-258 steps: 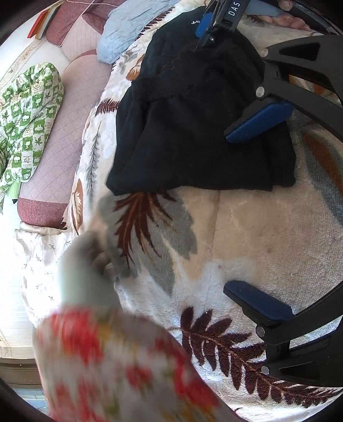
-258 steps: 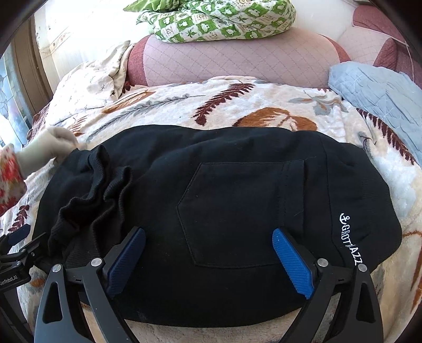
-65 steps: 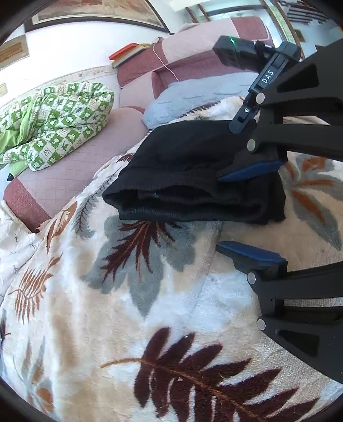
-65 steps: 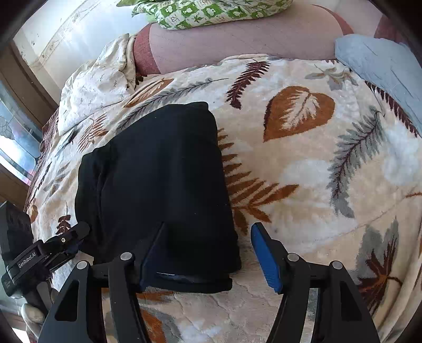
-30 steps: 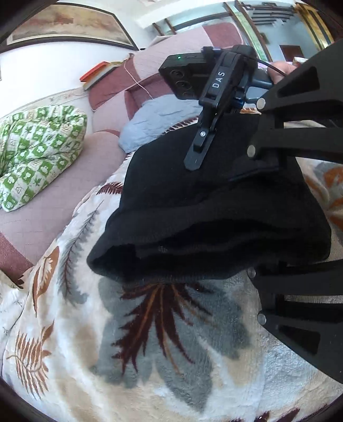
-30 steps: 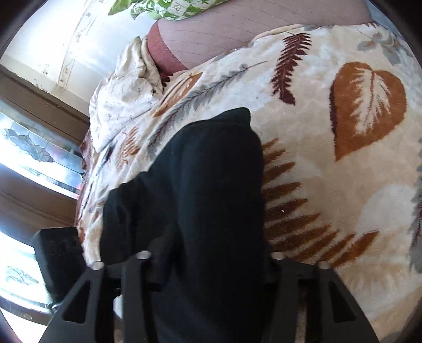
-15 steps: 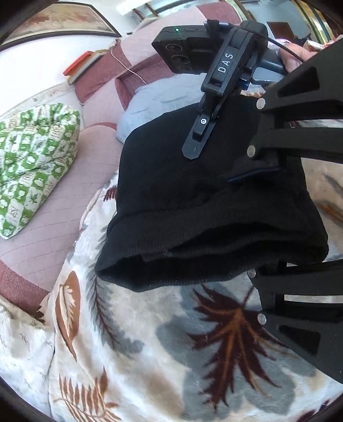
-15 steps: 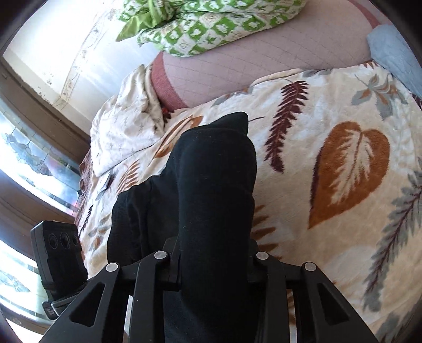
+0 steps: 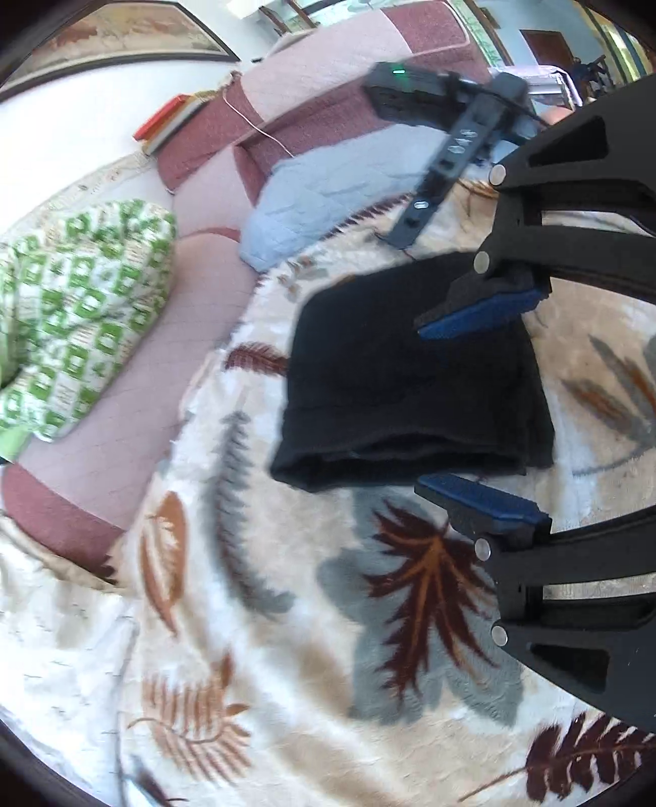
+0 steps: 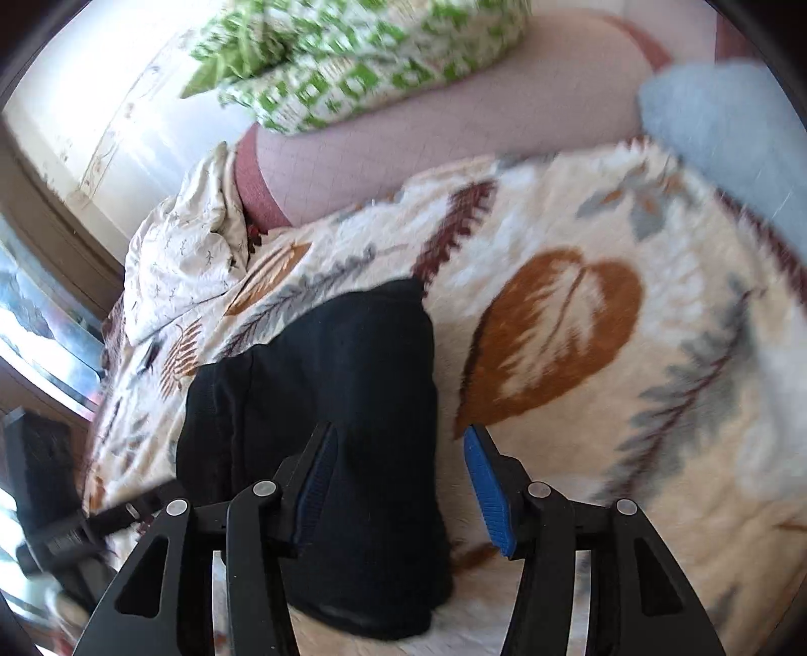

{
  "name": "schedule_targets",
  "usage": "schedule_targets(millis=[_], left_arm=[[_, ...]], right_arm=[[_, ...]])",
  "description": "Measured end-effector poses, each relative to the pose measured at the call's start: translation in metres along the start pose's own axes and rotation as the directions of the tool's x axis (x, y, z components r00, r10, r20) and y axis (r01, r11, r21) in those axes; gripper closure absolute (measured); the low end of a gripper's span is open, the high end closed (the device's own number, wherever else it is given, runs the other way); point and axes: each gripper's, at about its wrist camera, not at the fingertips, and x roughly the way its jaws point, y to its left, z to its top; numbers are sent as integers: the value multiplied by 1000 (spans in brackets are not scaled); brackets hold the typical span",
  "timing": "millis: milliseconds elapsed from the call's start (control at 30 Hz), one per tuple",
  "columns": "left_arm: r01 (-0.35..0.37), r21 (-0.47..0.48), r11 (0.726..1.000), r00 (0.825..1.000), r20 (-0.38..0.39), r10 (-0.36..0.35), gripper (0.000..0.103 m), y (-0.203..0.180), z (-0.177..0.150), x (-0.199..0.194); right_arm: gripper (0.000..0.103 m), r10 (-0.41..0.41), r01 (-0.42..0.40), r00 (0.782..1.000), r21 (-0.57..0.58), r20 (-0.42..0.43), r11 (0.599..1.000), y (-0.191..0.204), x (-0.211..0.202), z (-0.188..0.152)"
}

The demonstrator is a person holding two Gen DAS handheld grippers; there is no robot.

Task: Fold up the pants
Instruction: 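Lower the folded pants onto the blanket and open both grippers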

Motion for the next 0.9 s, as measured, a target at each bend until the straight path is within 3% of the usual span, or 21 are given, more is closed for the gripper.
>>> schedule_targets(millis=[100,200,367,567,667,767,900], left_arm=[[43,-17,999,999,18,-43,43,-14,12,5],[43,-24,999,999,25,-43,43,-24,27,26],[-63,-83,995,997,-54,58,42,-14,45,69],[-6,-182,983,999,-52,-4,42,13,36,76],[1,-218,976,999,-52,-13,42,17,39,69],[11,-210,978,999,-31,-18,41,12,40,43],[-62,-121,991,996,53,68,29,0,12,-17]], right_arm=[[46,53,-52,997,-13,49,999,11,-27,-8],[46,94,-92,995,-45,29,995,23,-28,-19],[46,26,-29,999,-95,-25,995,34,-3,-41],[46,3,-7,1000,-134,-30,991,31,12,-57],[45,-32,26,999,-178,-33,984,39,15,-57],[45,-15,16,1000,-157,5,987,37,-2,-54],[36,-26,36,995,-108,93,994,25,-46,-63]])
